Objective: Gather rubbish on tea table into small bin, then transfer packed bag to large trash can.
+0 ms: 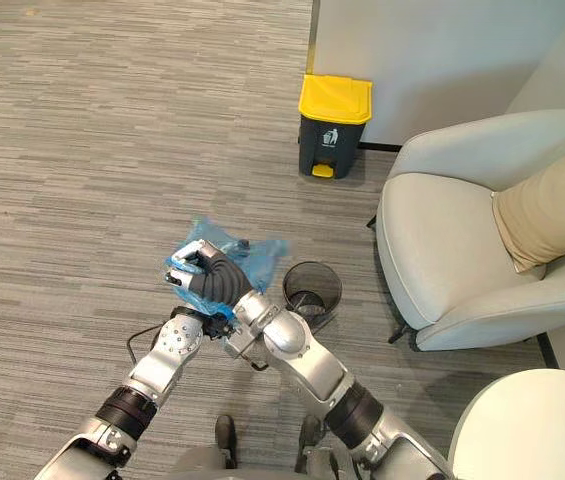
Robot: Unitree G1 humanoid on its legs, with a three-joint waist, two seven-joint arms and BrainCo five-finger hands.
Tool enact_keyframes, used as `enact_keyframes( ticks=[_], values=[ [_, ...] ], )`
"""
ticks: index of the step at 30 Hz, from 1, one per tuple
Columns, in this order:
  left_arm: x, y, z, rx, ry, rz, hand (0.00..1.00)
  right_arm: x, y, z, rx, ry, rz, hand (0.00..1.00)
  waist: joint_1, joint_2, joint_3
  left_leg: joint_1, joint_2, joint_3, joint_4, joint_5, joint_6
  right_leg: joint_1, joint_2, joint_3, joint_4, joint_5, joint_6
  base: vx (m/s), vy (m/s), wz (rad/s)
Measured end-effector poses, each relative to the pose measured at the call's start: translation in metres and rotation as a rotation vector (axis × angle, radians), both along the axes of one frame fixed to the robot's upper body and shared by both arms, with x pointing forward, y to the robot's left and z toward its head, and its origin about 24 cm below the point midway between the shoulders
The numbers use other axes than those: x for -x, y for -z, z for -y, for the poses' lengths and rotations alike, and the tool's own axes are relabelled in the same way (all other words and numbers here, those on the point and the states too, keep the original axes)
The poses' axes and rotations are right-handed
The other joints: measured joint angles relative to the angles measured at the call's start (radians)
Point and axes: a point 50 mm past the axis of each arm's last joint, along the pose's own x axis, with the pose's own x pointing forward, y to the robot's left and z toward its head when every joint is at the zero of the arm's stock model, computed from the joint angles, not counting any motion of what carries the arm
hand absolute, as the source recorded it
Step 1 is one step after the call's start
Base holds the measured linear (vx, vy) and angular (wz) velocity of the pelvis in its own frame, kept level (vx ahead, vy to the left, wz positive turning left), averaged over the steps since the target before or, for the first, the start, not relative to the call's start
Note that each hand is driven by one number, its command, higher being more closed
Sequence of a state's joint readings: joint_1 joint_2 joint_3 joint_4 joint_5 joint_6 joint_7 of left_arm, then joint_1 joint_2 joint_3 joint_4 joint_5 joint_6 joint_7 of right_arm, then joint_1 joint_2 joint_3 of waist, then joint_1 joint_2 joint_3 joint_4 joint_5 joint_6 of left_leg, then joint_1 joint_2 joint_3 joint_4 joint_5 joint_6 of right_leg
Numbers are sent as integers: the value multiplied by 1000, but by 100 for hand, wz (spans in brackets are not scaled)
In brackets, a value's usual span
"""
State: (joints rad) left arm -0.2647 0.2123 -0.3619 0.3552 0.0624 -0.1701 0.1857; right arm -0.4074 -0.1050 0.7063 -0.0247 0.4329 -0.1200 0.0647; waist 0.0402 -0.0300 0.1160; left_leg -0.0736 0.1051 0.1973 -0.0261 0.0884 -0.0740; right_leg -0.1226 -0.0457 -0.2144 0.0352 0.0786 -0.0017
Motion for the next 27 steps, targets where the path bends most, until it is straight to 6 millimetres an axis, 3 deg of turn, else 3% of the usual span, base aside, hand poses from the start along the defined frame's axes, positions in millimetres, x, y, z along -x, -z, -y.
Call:
enact_keyframes(
  ticks=[3,4,10,13,15,18,22,27],
  values=[
    [0,-1,-2,3,-23,9,100,0,-4,-3,4,-13,18,100,2,0,0,2,1,-1,-6,4,-4,3,8,2,-12,10,-3,-19,13,-3],
    [0,-1,-2,8,-38,14,100,0,-4,-3,6,-14,21,0,2,0,0,4,2,-2,-7,5,-4,11,9,5,-28,18,-3,-12,24,-6],
    [2,1,2,42,-44,0,100,4,-2,-7,72,-9,90,0,-2,0,0,8,1,-3,-11,5,-4,14,13,17,-41,28,-6,-3,25,-6],
    [10,8,-3,99,-94,-30,100,0,-7,3,142,91,213,0,-4,0,0,14,1,-1,-12,5,-4,18,15,22,-41,28,-6,13,22,-3],
    [19,17,-16,141,-164,-61,100,1,-12,22,163,215,304,0,-4,0,0,29,0,4,-25,7,0,23,17,24,-41,27,-5,33,29,-7],
    [41,34,-51,157,-317,-119,100,1,-6,68,252,443,394,0,-1,-5,-7,55,-2,23,-46,7,0,31,23,43,-42,24,0,28,30,-16],
    [66,51,-89,137,-459,-182,100,5,22,130,451,649,357,0,-1,-5,-9,73,-4,38,-63,7,1,35,25,57,-46,20,7,17,29,-11],
    [96,69,-110,117,-542,-274,100,29,67,186,651,783,177,0,-4,-2,-13,85,-3,35,-64,2,2,61,25,55,-72,20,9,27,11,1]
  ],
)
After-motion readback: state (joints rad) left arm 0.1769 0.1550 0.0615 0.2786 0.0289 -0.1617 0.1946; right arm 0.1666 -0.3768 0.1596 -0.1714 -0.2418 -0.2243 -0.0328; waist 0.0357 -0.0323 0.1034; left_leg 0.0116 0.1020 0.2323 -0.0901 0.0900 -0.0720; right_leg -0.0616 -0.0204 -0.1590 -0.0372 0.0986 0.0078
